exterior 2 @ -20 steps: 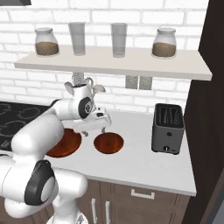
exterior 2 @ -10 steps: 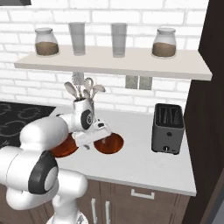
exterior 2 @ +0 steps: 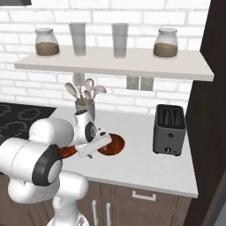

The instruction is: Pick up the bowls on the counter and stack them on top of one another in the open cabinet. Place the smaller bowl on top of the larger bowl.

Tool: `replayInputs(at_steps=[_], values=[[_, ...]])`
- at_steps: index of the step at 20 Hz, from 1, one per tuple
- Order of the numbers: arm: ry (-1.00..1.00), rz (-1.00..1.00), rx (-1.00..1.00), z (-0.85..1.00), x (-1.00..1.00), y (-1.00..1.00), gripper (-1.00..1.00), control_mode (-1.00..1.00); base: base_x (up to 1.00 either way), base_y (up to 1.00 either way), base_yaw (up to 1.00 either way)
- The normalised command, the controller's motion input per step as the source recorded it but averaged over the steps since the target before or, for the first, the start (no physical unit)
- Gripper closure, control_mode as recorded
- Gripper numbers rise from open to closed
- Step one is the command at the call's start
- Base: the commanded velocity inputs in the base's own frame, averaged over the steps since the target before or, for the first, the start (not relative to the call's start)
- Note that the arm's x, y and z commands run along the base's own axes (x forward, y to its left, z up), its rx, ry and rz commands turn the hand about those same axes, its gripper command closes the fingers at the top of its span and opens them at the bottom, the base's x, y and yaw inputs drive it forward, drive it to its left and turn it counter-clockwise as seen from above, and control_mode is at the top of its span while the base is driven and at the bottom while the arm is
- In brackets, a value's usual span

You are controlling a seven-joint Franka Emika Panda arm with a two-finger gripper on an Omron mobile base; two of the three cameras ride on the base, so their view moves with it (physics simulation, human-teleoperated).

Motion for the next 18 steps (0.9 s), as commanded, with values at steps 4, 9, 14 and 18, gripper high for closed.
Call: replayInputs(at_steps=[4, 9, 14, 18], values=[[0.00, 0.00, 0.00, -0.16, 0.21, 0.00, -1.00, -1.00, 0.00, 0.00, 0.00], [0.00, 0.00, 0.00, -0.05, 0.28, 0.00, -1.00, -1.00, 0.00, 0.00, 0.00], [0.00, 0.00, 0.00, -0.13, 0.35, -0.06, -1.00, -1.00, 0.00, 0.00, 0.00], [0.00, 0.00, 0.00, -0.14, 0.16, -0.11, 1.00, -1.00, 0.00, 0.00, 0.00]])
